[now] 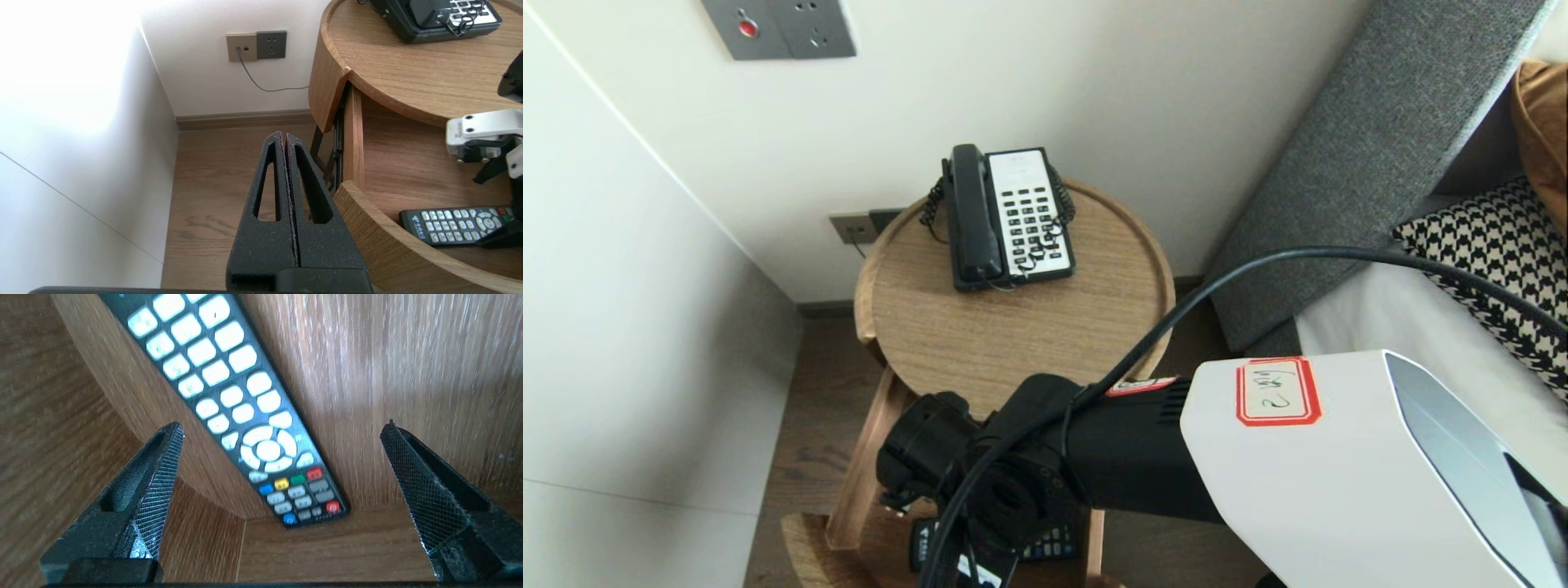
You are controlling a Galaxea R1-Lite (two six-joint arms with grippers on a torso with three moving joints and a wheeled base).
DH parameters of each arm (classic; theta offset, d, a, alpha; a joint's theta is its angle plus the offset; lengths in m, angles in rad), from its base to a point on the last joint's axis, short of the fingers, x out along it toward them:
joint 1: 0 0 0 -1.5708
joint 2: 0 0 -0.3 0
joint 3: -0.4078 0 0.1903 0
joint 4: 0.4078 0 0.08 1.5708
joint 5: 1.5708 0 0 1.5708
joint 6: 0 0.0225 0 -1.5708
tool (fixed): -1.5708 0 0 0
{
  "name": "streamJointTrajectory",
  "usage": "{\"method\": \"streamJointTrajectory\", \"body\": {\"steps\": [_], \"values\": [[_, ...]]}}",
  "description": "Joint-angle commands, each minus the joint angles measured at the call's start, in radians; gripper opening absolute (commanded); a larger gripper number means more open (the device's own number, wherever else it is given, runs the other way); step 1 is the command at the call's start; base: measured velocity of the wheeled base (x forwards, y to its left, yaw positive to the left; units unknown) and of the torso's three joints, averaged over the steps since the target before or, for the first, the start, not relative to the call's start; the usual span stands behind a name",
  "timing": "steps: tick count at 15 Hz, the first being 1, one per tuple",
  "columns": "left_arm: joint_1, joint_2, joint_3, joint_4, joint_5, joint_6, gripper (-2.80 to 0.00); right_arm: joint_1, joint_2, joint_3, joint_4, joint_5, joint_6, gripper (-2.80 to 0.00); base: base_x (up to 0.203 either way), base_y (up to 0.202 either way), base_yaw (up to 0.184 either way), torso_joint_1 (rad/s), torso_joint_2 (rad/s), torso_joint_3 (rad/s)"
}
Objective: Take the remote control out of the drawer one by one and place them on the table
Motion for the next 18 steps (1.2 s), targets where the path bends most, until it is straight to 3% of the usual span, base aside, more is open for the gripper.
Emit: {"method": "streamJointTrajectory", "body": {"steps": [1,18], "values": [[0.0,-0.003,0.04,-0.003,0.0,0.0,-2.8,-0.001,0.015,-0.021,0.005,-0.001,-0.003,0.0,0.0,0.0,0.0,0.0,0.0,0.0],[0.0,-0.003,0.04,-0.005,0.0,0.0,-2.8,-0.001,0.07,-0.035,-0.007,-0.001,-0.034,0.0,0.0,0.0,0.0,0.0,0.0,0.0]]}}
